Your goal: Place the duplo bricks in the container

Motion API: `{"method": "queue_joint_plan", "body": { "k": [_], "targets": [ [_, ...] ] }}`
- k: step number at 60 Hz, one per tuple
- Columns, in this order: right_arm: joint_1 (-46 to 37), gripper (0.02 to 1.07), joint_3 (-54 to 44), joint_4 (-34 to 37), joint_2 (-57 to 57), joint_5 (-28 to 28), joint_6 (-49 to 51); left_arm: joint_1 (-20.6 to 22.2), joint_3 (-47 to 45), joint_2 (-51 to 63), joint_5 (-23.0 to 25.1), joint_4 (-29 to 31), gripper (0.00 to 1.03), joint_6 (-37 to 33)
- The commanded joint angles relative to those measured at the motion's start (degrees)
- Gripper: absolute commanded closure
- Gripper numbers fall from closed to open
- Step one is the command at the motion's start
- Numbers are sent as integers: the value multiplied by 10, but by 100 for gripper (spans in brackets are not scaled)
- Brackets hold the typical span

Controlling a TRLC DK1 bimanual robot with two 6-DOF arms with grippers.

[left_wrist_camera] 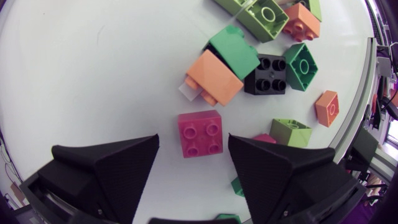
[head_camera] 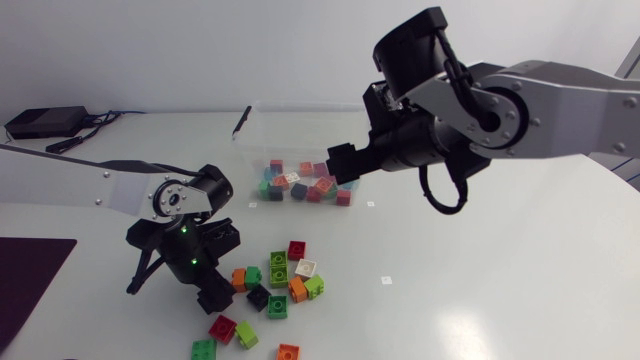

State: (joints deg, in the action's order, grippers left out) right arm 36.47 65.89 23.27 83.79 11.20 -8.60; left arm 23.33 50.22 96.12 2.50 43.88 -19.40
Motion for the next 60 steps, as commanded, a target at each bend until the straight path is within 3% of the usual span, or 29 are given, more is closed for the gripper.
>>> {"method": "queue_joint_plan", "body": {
  "k": [1,10,19,24,41,43,46,49,55,60],
  "targets": [
    [15,8,-36,-12,-38,0,25,1,-14,11,0,1,51,16],
    [27,8,-76,-16,-75,-18,44,3,-24,9,0,-4,79,16],
    [36,8,-122,-23,-99,-57,60,4,-35,-1,1,-12,80,13],
    [36,8,-154,-34,-108,-120,67,3,-41,-11,1,-15,80,9],
    [59,8,-199,-35,-73,-139,97,-1,-57,-25,0,-18,80,8],
    [62,8,-200,-35,-68,-139,99,-1,-58,-25,1,-18,72,8],
    [65,8,-200,-35,-61,-139,99,2,-59,-25,1,-17,46,9],
    [66,8,-198,-35,-59,-139,99,5,-58,-26,0,-17,32,10],
    [67,8,-197,-35,-60,-138,99,14,-57,-25,0,-22,19,13],
    [67,8,-199,-35,-61,-138,99,17,-56,-17,0,-28,17,16]
  ]
}}
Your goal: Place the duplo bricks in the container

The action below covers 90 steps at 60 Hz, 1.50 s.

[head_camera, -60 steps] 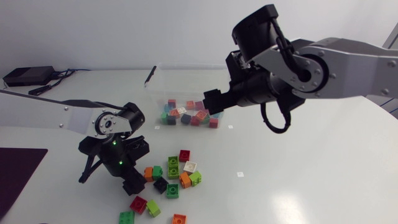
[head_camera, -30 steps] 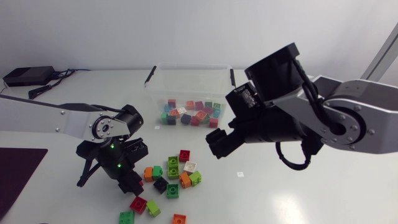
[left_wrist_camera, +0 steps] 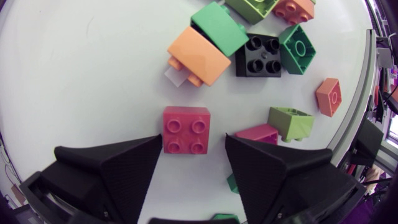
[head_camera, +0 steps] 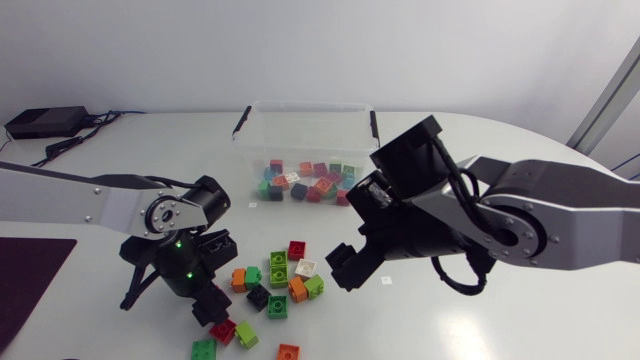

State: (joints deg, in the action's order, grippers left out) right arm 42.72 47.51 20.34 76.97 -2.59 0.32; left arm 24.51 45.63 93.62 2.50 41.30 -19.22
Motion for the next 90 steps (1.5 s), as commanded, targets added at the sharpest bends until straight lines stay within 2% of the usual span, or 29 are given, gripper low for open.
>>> {"method": "queue_joint_plan", "body": {
  "k": [1,10,20,26,36,39,53,64,90],
  "targets": [
    [4,8,-15,-6,7,0,10,5,-8,11,0,-6,17,16],
    [5,8,-15,-5,3,1,10,6,-5,15,-1,-11,20,15],
    [5,8,-14,-6,5,1,11,2,-5,15,-2,-22,43,11],
    [8,8,-13,-6,8,1,14,0,-5,14,-2,-25,47,9],
    [12,8,-14,-6,13,1,15,-6,-6,7,-2,-30,69,4],
    [15,8,-15,-6,13,0,15,-8,-6,3,-2,-30,79,4],
    [21,8,-2,23,38,0,8,-16,-9,-42,-3,4,80,-14],
    [34,8,21,49,101,9,-2,-33,9,-78,-3,32,80,-27],
    [67,8,108,106,215,47,-42,-68,54,-183,-5,41,80,-38]
  ]
}}
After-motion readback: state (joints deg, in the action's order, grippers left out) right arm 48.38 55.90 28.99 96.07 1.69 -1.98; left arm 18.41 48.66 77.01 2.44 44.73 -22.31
